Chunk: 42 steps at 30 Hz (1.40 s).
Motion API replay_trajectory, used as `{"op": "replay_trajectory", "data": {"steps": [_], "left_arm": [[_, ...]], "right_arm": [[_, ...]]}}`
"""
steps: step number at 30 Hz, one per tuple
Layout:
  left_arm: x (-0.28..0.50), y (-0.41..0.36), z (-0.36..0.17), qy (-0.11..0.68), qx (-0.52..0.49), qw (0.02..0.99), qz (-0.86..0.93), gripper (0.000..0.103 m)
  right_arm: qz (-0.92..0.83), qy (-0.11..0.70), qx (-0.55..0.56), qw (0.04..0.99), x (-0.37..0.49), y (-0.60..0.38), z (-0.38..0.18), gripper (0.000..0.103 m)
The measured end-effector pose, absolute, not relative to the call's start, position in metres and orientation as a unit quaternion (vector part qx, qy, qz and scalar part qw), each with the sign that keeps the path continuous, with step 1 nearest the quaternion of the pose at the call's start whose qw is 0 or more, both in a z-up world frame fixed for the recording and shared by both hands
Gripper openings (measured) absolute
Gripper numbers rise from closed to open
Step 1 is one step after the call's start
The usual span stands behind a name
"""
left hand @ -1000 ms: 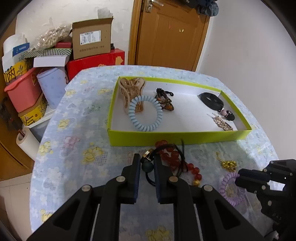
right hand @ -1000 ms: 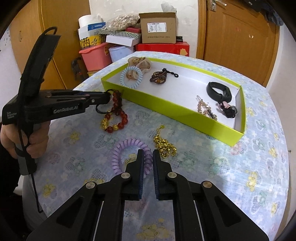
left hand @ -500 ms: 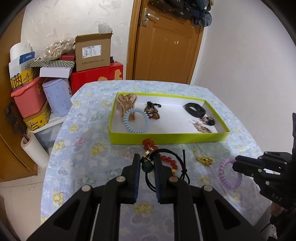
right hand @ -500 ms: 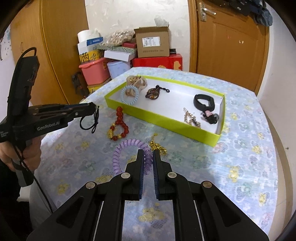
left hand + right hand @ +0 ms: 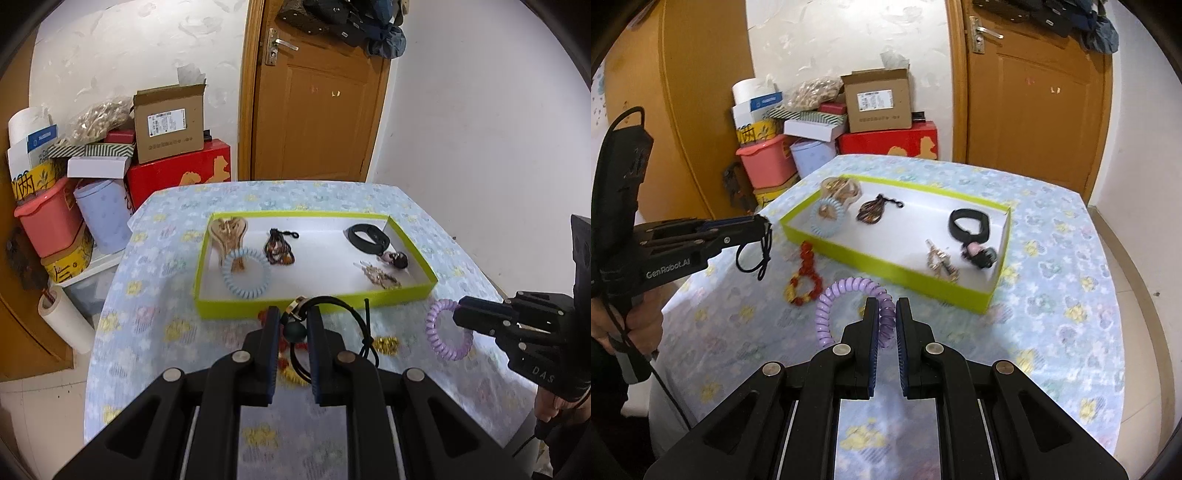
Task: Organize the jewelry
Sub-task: 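Carry the lilac coil into the box with the right tool while the left tool drops the black cord there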
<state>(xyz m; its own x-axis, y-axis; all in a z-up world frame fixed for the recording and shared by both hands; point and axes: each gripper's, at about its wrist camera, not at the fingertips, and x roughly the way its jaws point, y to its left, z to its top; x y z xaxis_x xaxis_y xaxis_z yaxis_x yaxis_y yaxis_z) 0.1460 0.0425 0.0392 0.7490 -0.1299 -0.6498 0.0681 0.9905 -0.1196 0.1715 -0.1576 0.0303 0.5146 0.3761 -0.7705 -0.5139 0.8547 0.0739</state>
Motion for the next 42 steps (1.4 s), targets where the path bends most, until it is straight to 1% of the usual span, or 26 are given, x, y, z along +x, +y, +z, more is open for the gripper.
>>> {"op": "replay_trajectory", "data": {"steps": [12, 21, 29, 36, 39, 42], "left_arm": [[0.205, 0.04, 0.037, 0.356, -0.036, 0.932, -0.05, 0.015], [0.24, 0.039, 0.015, 0.38, -0.036, 0.923, -0.049, 0.015], [0.252, 0.035, -0.006, 0.408, -0.029, 0.911, -0.056, 0.015], [0.257, 0.028, -0.018, 0.426, -0.022, 0.902, -0.062, 0.016], [0.259, 0.029, -0.02, 0.43, -0.025, 0.9, -0.061, 0.016], [0.258, 0.029, -0.021, 0.434, -0.026, 0.899, -0.062, 0.017]], "right_arm": [[0.23, 0.417, -0.078, 0.876, 0.234, -0.164, 0.025, 0.009], [0.221, 0.438, -0.088, 0.867, 0.272, -0.157, -0.003, 0.009], [0.219, 0.47, -0.103, 0.849, 0.28, -0.156, -0.027, 0.009], [0.225, 0.486, -0.104, 0.838, 0.28, -0.155, -0.032, 0.01], [0.225, 0.489, -0.102, 0.836, 0.28, -0.155, -0.033, 0.015], [0.224, 0.489, -0.1, 0.837, 0.279, -0.156, -0.033, 0.016]]}}
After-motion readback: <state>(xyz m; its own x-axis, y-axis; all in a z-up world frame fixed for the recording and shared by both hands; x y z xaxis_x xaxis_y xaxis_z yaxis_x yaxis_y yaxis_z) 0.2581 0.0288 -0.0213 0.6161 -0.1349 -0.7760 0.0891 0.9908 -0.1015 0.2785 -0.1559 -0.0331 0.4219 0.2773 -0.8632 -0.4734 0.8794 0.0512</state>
